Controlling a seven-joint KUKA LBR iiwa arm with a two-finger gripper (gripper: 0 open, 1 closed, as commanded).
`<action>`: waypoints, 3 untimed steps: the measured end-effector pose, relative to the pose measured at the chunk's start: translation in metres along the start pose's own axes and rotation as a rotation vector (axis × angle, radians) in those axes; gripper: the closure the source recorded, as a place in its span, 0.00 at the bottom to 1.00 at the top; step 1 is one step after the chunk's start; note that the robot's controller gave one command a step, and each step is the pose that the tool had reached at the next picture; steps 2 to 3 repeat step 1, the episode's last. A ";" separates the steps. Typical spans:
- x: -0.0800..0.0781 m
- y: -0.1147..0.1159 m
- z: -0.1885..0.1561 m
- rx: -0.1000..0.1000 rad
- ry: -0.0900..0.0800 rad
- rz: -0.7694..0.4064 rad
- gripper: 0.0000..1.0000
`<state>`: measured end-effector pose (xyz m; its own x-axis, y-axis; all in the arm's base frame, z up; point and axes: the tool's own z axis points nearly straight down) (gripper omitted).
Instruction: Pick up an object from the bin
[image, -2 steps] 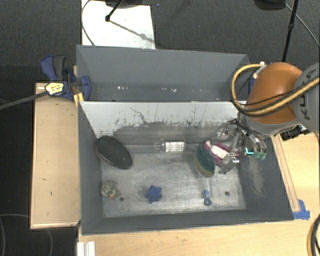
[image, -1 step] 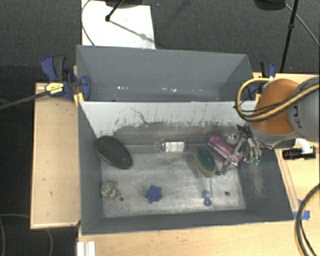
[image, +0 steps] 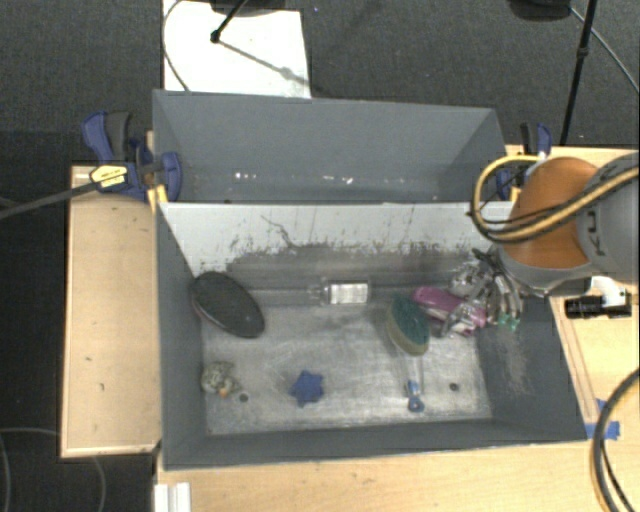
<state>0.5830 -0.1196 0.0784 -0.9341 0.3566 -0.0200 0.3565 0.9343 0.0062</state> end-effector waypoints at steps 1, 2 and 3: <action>0.013 -0.020 -0.162 0.004 0.012 -0.285 1.00; 0.013 -0.020 -0.162 0.004 0.012 -0.285 1.00; 0.013 -0.020 -0.162 0.004 0.012 -0.285 1.00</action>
Offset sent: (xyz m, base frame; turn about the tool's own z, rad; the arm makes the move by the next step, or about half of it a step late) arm -0.0236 -0.0130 0.1574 -0.2850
